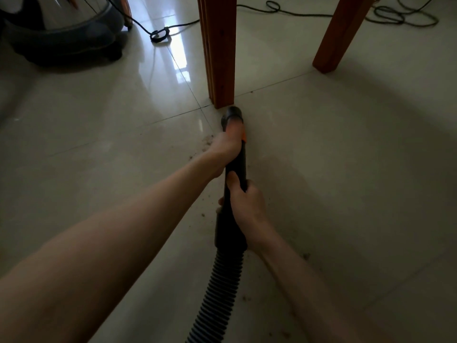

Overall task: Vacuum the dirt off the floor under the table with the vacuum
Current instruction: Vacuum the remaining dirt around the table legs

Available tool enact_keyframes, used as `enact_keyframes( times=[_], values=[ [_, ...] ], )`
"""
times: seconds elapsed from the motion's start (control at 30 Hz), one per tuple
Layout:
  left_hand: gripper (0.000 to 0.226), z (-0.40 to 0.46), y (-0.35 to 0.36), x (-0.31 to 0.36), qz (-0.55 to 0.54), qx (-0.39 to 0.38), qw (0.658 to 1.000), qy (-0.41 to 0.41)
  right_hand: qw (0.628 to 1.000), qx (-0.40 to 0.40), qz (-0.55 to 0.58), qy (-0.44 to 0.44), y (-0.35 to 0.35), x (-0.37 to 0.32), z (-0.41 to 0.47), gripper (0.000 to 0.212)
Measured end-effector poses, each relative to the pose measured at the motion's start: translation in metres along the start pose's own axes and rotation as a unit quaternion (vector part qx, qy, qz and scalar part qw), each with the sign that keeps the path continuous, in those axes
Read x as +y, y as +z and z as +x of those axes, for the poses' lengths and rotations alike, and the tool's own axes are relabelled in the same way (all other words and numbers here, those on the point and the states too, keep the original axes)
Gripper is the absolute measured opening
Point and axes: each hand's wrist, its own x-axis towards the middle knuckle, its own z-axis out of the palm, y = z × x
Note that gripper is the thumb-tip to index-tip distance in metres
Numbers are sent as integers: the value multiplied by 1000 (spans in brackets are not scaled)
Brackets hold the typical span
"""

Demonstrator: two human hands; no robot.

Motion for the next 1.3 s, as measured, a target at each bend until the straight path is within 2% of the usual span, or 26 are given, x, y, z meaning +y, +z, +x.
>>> enact_keyframes(
  times=[0.2,0.37,0.5,0.73,0.9,1.0,1.3],
  values=[
    [39,-7,28,8,29,-66,997,39,996,85,28,13,-22,10,2,47],
    [39,-6,41,7,-12,-136,990,29,990,82,105,37,-40,14,4,46],
    [42,-9,51,10,-23,-161,986,38,987,77,134,43,-49,12,4,44],
    [33,-19,54,-3,-53,-119,991,41,990,14,122,70,-68,15,-5,47],
    [36,-31,58,2,-65,-156,985,26,992,62,98,43,-70,19,-15,46],
    [31,-39,66,7,-67,-170,983,31,991,76,95,46,-75,18,-21,45],
    [32,-46,55,-10,-108,-95,989,21,996,-8,53,75,-81,8,-32,45]
  ],
)
